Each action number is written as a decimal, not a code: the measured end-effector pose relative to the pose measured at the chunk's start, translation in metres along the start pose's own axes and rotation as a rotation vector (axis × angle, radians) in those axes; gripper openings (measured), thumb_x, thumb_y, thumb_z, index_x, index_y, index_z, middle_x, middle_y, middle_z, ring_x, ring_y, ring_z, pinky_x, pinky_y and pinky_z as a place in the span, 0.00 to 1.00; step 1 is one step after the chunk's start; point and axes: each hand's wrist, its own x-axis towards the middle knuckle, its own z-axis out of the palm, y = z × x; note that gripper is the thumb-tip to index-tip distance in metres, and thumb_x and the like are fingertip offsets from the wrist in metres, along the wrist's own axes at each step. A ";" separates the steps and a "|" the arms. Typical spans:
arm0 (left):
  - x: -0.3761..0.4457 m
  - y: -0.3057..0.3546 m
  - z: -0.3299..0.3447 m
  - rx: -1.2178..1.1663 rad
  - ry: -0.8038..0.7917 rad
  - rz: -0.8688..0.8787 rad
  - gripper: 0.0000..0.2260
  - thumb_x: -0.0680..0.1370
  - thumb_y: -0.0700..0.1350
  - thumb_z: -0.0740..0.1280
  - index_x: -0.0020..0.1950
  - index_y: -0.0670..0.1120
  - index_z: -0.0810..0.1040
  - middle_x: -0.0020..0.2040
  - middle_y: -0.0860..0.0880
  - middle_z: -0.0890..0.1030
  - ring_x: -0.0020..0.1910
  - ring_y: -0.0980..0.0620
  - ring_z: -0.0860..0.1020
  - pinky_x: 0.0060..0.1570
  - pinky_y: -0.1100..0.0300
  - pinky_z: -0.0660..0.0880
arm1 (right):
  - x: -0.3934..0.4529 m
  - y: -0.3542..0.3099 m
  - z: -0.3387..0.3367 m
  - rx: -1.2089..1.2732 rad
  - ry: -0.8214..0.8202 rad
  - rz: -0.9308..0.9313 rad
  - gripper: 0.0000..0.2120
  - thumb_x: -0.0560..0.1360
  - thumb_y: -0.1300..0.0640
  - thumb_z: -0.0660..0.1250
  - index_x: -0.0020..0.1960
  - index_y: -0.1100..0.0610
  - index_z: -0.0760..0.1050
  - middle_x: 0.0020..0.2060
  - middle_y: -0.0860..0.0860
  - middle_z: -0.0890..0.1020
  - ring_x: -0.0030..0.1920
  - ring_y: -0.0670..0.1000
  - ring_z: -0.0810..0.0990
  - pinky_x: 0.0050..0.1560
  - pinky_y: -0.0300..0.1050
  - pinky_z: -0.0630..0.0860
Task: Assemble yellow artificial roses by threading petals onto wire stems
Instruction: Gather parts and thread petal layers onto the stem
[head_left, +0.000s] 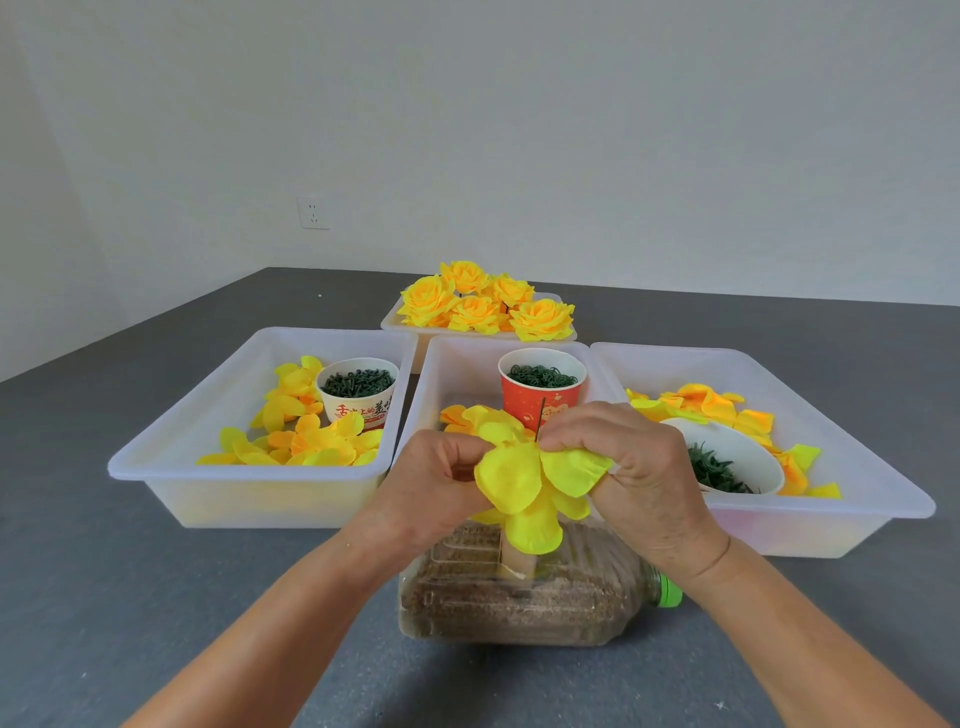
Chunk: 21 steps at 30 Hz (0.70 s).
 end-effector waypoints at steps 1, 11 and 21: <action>0.000 0.000 0.000 0.003 -0.002 0.000 0.07 0.70 0.31 0.71 0.39 0.43 0.84 0.36 0.49 0.84 0.37 0.54 0.80 0.39 0.60 0.79 | 0.000 0.001 0.001 0.011 -0.012 -0.001 0.06 0.65 0.70 0.71 0.40 0.63 0.82 0.41 0.51 0.83 0.44 0.46 0.80 0.45 0.49 0.75; 0.001 -0.001 0.000 0.002 0.009 0.000 0.08 0.70 0.32 0.71 0.38 0.45 0.84 0.37 0.49 0.84 0.38 0.54 0.81 0.41 0.59 0.79 | -0.005 -0.002 -0.009 -0.021 -0.042 0.016 0.09 0.68 0.62 0.72 0.48 0.60 0.82 0.46 0.50 0.83 0.48 0.47 0.80 0.47 0.52 0.76; 0.000 0.002 0.001 0.024 0.000 0.011 0.12 0.69 0.28 0.70 0.38 0.45 0.83 0.34 0.53 0.83 0.35 0.59 0.79 0.35 0.65 0.77 | -0.016 0.004 -0.014 -0.184 -0.137 -0.125 0.21 0.59 0.77 0.69 0.47 0.60 0.83 0.46 0.48 0.84 0.48 0.52 0.80 0.45 0.51 0.74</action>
